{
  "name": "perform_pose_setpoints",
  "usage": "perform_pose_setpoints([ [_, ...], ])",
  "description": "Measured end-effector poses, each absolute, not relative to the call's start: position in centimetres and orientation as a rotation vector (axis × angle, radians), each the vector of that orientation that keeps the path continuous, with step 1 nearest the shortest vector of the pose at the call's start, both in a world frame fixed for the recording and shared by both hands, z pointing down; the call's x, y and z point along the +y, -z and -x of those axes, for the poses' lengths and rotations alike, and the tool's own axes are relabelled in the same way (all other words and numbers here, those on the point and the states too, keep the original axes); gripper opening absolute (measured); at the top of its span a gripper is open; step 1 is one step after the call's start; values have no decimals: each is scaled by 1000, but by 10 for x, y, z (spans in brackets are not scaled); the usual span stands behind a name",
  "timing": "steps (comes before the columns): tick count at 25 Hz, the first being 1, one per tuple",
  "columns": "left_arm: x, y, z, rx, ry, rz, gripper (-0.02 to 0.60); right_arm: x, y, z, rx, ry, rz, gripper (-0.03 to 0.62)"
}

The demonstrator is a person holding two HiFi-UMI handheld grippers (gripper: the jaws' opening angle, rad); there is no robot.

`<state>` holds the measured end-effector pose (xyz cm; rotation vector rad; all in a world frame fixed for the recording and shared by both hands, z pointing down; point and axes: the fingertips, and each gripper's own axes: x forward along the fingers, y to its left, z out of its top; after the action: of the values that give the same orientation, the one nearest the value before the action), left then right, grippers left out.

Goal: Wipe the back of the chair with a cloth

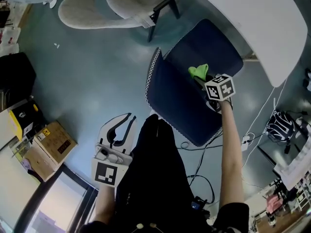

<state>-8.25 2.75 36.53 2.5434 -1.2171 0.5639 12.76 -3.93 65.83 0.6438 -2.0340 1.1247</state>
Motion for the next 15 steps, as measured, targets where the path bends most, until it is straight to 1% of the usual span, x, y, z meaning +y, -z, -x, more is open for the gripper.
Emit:
perform_pose_setpoints([
  [4,28,-370,86,-1219,-584,-2528,41,-28,-734,-121,-1874,-1190,-658,18],
  [7,31,-372,88,-1212,-611,-2523,41,-9,-773,-115,-1748,-1213,-690,18],
  [10,31,-373,91,-1211,-629,-2521,41,1,-787,-109,-1700,-1205,-665,18],
  [15,31,-377,93,-1214,-627,-2502,41,4,-773,-97,-1763,-1270,-520,18],
])
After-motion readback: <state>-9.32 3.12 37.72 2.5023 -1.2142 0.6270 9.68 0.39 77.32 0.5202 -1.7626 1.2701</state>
